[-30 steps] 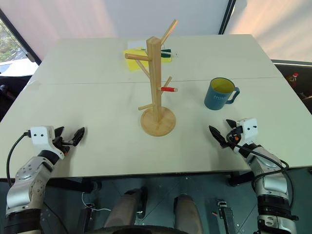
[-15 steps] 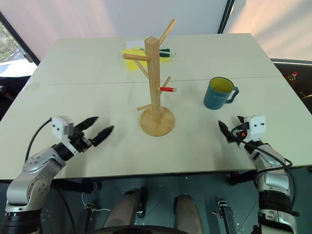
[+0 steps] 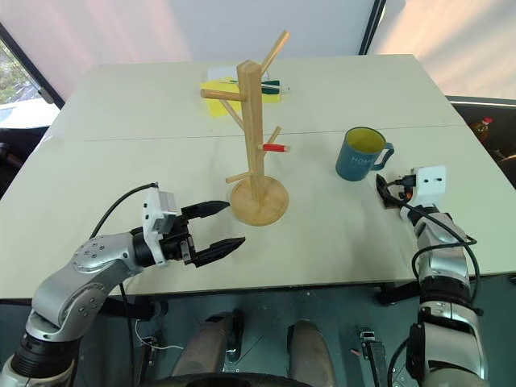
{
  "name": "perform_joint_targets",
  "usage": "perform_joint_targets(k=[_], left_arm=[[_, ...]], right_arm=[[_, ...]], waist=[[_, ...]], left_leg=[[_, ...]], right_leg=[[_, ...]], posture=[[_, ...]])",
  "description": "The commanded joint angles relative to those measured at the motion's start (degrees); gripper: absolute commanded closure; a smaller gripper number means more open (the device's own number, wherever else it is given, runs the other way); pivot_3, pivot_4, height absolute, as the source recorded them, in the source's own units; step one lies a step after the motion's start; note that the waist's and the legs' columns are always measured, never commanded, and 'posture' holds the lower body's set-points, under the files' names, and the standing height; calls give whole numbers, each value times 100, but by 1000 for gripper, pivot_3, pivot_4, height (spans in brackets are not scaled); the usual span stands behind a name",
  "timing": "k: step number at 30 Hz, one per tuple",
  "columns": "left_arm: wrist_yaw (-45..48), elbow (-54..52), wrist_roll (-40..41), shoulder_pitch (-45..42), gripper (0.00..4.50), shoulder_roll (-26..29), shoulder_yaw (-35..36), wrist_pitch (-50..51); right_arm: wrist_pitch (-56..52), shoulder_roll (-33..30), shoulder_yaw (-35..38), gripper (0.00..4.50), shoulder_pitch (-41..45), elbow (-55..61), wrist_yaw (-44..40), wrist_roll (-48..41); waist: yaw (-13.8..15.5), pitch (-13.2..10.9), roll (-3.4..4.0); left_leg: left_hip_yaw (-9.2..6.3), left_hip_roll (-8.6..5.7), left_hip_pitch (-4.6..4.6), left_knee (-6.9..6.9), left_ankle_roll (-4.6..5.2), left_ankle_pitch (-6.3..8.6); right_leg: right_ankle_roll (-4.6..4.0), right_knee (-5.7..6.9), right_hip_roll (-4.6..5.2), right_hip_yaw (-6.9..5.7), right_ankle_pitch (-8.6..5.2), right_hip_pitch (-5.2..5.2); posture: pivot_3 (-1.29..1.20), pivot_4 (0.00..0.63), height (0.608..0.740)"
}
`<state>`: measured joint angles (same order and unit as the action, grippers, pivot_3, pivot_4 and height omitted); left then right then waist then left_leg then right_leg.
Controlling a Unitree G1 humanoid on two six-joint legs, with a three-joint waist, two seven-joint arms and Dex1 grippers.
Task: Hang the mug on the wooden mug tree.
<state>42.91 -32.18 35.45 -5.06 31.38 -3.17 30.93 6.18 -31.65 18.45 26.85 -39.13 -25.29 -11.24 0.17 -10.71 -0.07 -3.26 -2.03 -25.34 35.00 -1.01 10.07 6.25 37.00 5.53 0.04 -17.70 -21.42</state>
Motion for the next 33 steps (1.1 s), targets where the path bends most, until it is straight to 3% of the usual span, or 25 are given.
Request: perform_joint_targets(k=[1, 18, 21, 28, 33], left_arm=[[0, -181, -69, 34, 0, 56, 22, -93], [-15, -207, -27, -12, 0, 77, 91, -115], [-6, -202, -42, 15, 0, 90, 98, -132], [-23, -186, -58, 30, 0, 82, 107, -160], [-19, -172, -50, 61, 0, 86, 149, -189]], right_arm=[[249, -179, 15, 49, 294, -230, 25, 67], [537, -269, -200, 49, 1359, -1686, -467, 171], [582, -253, -173, 870, 1477, -1842, -668, 100], [609, -213, -145, 4477, 1546, -1912, -1016, -14], [609, -182, -111, 4477, 1403, -1634, -1108, -84]], waist=[[-1, 0, 0], [-101, 0, -1], [-101, -1, 0], [-98, -1, 0], [-97, -1, 0]], left_leg=[[0, 0, 0, 1, 0, 0], [0, -2, 2, 4, 1, -1], [0, -1, 4, 4, 1, -1], [0, -1, 4, 7, 1, -1], [0, -2, 4, 7, 1, -1]], right_leg=[[0, 1, 0, 0, 0, 0], [1, 6, -1, 0, 1, 3], [2, 8, -3, 0, 1, 3], [2, 9, -3, 0, 1, 5], [2, 10, -3, 0, 1, 4]], posture=[[0, 150, 740], [0, 150, 740], [0, 150, 740], [0, 150, 740], [0, 150, 740]])
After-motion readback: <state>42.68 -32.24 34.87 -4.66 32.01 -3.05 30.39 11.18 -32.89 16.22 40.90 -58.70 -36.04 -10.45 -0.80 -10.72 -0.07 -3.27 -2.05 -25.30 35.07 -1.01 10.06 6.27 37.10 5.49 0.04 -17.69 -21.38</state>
